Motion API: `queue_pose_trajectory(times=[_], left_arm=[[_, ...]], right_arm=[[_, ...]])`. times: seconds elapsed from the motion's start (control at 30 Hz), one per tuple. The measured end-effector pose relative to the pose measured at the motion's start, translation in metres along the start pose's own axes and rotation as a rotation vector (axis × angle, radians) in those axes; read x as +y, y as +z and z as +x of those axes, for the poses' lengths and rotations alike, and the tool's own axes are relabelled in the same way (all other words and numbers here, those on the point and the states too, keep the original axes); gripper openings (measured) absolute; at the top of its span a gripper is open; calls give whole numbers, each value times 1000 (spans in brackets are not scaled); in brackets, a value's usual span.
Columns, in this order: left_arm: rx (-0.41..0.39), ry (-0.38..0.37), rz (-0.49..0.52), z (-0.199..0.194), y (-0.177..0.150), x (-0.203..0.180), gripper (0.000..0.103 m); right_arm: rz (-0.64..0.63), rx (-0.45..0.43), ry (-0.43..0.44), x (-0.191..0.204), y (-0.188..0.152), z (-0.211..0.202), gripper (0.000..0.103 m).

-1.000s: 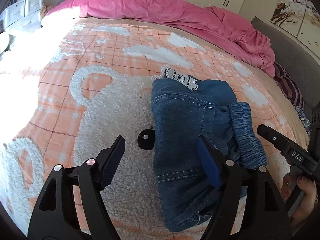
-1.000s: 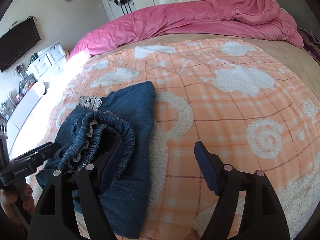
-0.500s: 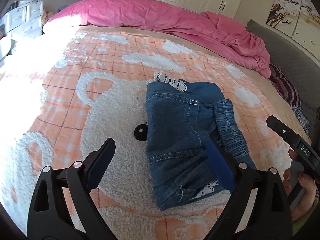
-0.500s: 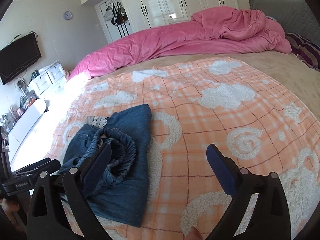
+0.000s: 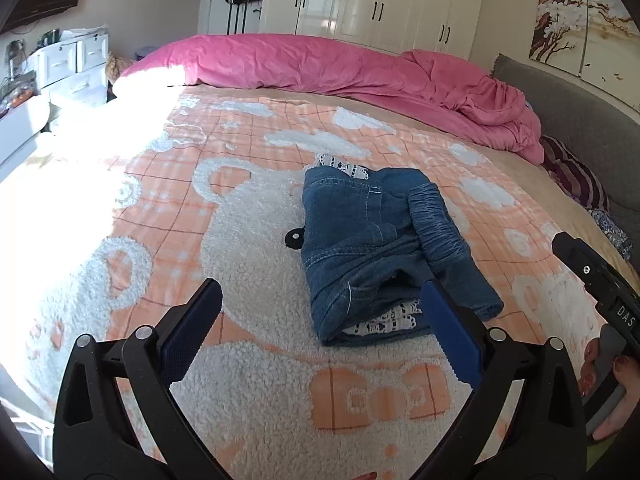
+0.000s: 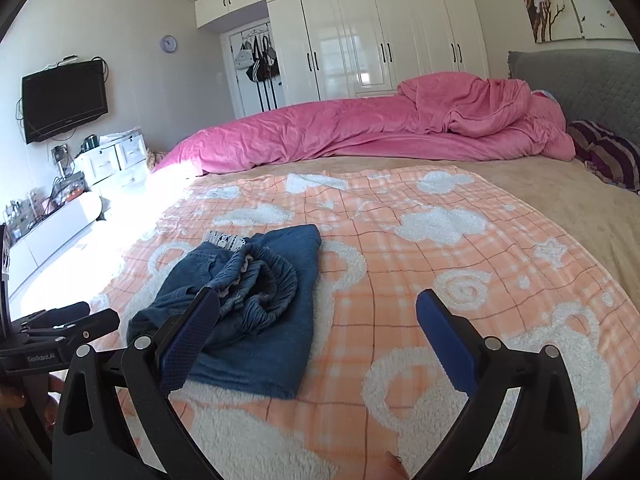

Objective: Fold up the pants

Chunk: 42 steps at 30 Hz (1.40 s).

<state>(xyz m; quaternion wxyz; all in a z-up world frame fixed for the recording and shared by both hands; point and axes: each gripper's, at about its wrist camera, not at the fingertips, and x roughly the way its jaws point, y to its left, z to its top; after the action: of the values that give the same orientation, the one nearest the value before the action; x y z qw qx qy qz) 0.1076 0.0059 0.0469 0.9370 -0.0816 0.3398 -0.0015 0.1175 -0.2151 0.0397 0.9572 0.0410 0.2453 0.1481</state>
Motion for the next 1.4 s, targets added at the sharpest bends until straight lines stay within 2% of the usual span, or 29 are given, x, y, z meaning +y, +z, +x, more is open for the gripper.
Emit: queue_pose_trajectory(times=[0.3,0.73,0.97,1.4], left_arm=[[3,10,14,-21,-27,-8,93],[44,41,18,-35,-65,-11,93],[31,51,11,-45,-74,-13,93],[13,57,33,-59,-86,-20,93]], right_arm=[[1,-8,-11,5,-22,-28,98],[-11,-26,-85,-2,-48,-62,98],[6,-33,-80,-3,-59,-78,98],[-49,-53,-41,21,-71,-95,98]])
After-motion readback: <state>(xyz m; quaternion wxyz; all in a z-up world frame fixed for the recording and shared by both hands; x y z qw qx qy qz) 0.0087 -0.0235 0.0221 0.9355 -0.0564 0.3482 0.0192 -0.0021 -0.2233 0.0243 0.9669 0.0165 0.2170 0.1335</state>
